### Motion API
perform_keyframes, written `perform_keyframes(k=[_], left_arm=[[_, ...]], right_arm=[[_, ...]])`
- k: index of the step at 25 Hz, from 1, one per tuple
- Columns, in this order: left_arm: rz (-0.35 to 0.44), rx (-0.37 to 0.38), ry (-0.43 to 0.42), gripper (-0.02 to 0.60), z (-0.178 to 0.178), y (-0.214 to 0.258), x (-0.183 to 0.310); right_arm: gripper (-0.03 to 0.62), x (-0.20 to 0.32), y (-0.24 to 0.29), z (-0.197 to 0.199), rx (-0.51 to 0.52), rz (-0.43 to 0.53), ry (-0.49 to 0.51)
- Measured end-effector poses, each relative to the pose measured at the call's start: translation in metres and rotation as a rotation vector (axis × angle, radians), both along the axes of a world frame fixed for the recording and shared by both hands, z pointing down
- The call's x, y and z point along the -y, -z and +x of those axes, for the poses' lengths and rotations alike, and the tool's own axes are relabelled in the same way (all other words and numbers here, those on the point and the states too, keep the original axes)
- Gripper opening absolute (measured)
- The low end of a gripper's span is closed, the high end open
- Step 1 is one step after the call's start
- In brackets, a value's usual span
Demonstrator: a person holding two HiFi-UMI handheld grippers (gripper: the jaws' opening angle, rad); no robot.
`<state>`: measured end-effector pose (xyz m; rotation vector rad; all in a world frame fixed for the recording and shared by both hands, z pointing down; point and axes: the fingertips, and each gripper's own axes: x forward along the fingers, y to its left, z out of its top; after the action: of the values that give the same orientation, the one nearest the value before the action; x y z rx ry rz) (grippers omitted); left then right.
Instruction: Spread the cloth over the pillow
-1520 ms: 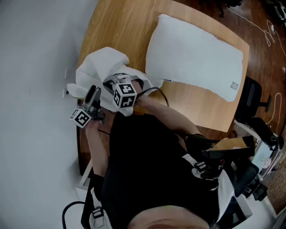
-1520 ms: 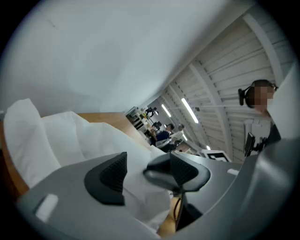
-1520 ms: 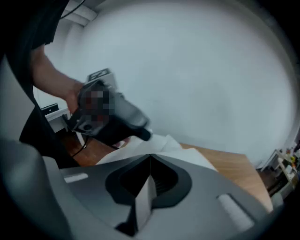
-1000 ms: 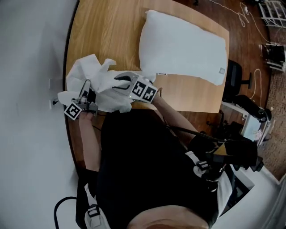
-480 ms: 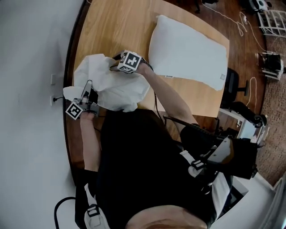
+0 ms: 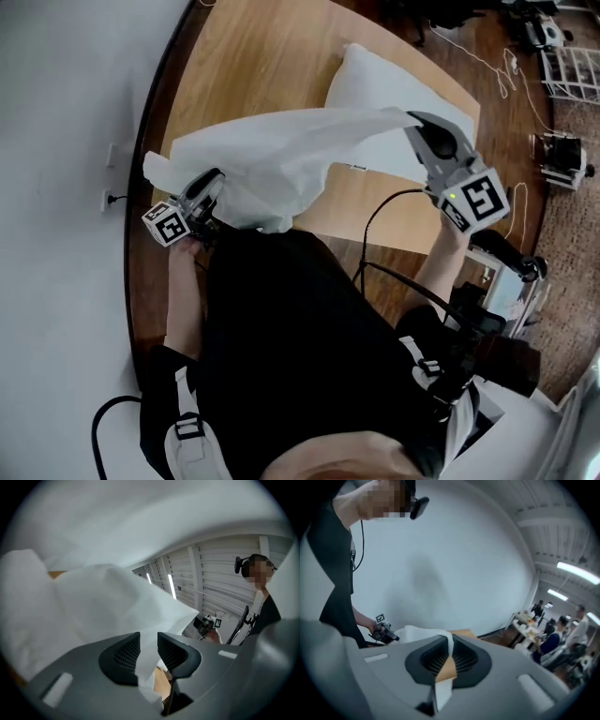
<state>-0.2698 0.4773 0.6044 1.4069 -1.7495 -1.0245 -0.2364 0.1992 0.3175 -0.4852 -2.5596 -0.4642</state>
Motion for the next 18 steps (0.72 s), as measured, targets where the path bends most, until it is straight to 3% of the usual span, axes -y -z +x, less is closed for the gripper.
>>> perform_keyframes(k=[4,10,14,18], left_arm=[[-0.034,0.017,-0.012,0.1,-0.002,-0.018,0.002],[-0.105,0.081,-0.044,0.1,-0.034,-0.022,0.016],[-0.308,0.156,-0.089,0.101,-0.08,-0.041,0.047],[-0.477,0.301,-0.223,0.151,-0.1,-0.051,0.126]], right_arm=[[0.006,0.073,0.081,0.069,0.092,0.184,-0.237],[0.006,0.108,0.125,0.139,0.027,0.345,-0.424],[0.006,0.115,0.116,0.165,-0.025,0.351,-0.48],[0.006,0.101,0.106,0.175,-0.046,0.331,-0.476]])
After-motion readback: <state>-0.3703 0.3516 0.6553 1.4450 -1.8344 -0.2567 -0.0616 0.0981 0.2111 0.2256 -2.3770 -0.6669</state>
